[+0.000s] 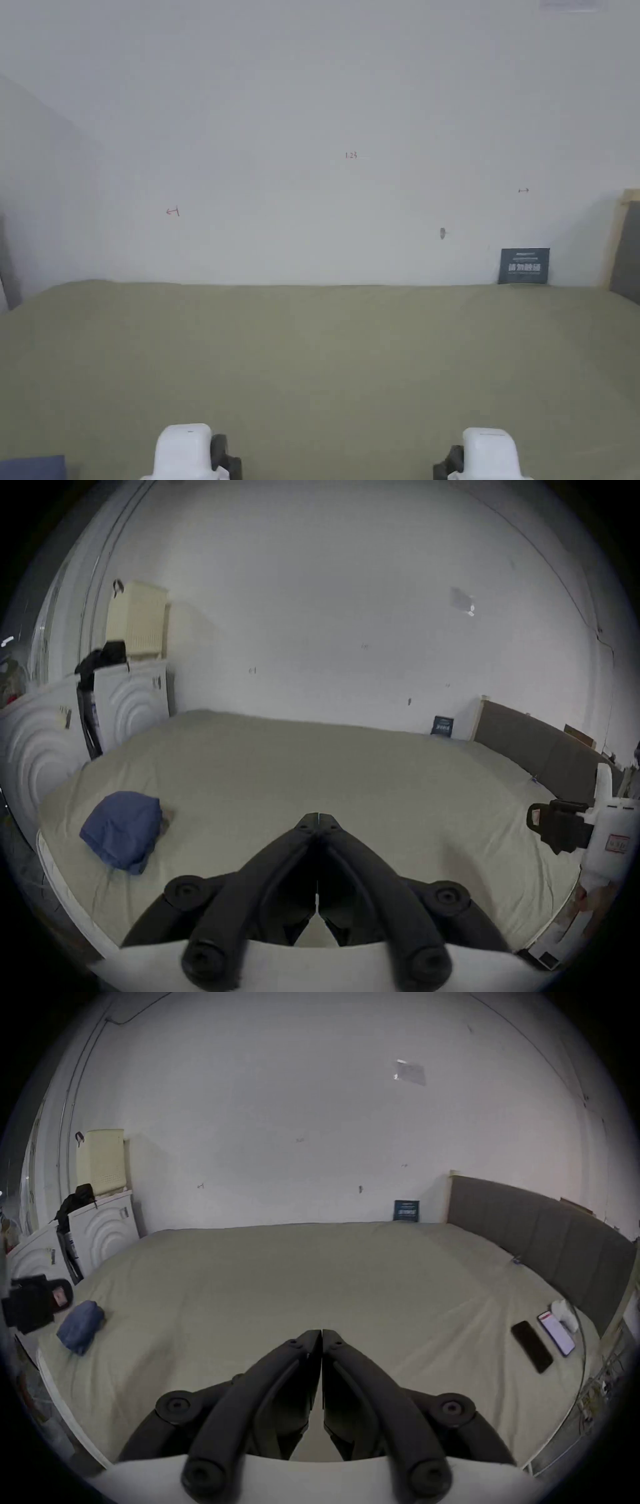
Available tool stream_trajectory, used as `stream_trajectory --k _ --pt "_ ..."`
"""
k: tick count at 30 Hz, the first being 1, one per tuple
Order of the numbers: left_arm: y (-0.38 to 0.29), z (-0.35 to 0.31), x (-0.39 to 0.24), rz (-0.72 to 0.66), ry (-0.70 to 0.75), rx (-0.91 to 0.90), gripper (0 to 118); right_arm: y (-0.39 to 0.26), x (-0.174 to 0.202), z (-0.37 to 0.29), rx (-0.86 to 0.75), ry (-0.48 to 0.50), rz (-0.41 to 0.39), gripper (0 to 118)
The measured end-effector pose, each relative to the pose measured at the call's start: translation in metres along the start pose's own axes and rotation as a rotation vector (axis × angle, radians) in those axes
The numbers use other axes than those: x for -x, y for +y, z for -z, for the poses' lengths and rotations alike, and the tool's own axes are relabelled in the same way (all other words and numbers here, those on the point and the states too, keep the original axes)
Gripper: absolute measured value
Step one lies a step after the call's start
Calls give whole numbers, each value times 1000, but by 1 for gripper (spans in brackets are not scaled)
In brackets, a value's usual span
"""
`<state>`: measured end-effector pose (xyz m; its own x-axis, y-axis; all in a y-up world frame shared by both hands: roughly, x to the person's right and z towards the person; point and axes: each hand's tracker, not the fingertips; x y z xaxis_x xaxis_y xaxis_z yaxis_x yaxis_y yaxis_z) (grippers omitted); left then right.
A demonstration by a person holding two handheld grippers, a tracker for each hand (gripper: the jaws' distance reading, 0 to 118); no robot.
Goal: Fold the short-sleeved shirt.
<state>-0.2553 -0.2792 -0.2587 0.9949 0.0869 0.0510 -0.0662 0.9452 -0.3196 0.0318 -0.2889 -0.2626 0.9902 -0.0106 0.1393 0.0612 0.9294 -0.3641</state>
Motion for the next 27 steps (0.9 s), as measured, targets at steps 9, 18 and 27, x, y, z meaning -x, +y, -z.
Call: stream_trajectory --k 9,18,27 --pt "-2 -30 -31 58 37 -107 0 3 -33 -21 -99 -77 -45 7" --pt "24 -22 -32 55 54 -116 95 29 -34 -23 -175 -69 -66 76" --pt "22 -12 -35 71 41 -127 118 28 -49 -15 -175 -76 -20 118"
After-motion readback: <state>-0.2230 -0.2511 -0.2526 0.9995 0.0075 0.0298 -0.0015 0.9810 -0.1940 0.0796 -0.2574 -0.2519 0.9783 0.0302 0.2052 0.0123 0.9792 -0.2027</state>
